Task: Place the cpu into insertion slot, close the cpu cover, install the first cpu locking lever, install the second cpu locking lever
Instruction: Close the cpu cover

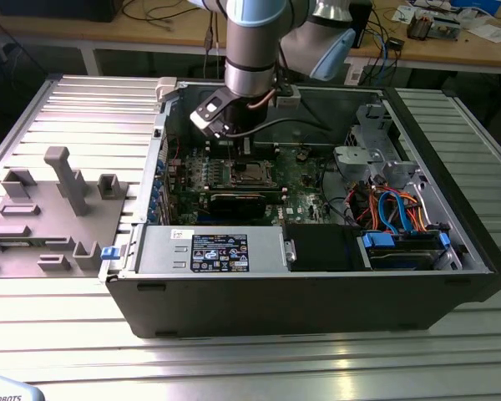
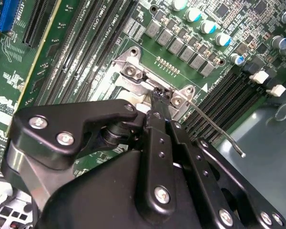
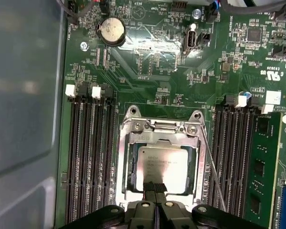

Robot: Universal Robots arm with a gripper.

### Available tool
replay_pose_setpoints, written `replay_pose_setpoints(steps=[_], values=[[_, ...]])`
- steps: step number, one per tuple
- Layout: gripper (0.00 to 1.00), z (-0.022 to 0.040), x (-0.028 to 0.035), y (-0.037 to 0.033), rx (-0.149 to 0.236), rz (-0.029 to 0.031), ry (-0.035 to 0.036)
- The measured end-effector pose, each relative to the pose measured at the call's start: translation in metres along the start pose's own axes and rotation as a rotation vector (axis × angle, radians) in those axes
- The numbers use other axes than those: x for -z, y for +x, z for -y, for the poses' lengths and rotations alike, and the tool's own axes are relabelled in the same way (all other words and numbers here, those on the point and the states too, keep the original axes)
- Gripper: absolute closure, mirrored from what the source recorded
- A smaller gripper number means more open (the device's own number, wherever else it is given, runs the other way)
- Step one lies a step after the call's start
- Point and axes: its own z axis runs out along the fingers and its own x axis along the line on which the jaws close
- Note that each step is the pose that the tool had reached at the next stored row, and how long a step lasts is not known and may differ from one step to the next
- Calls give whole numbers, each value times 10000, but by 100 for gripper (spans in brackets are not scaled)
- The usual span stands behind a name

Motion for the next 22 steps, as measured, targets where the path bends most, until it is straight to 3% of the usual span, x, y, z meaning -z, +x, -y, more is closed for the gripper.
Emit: replay_pose_setpoints(steps=[3, 6, 10, 11, 13, 16, 17, 20, 22], values=[[89, -7, -8, -6, -2, 0, 1], [89, -51, -8, -13, -1, -1, -2], [89, -173, 2, -24, 2, -10, 3], [89, -222, 14, -28, 3, -13, 31], [89, -263, 36, -33, 3, -13, 53], [89, -274, 130, -36, 3, -13, 56], [89, -272, 210, -37, 1, -13, 56], [89, -269, 364, -40, 2, -13, 56], [89, -267, 432, -41, 3, -12, 56]])
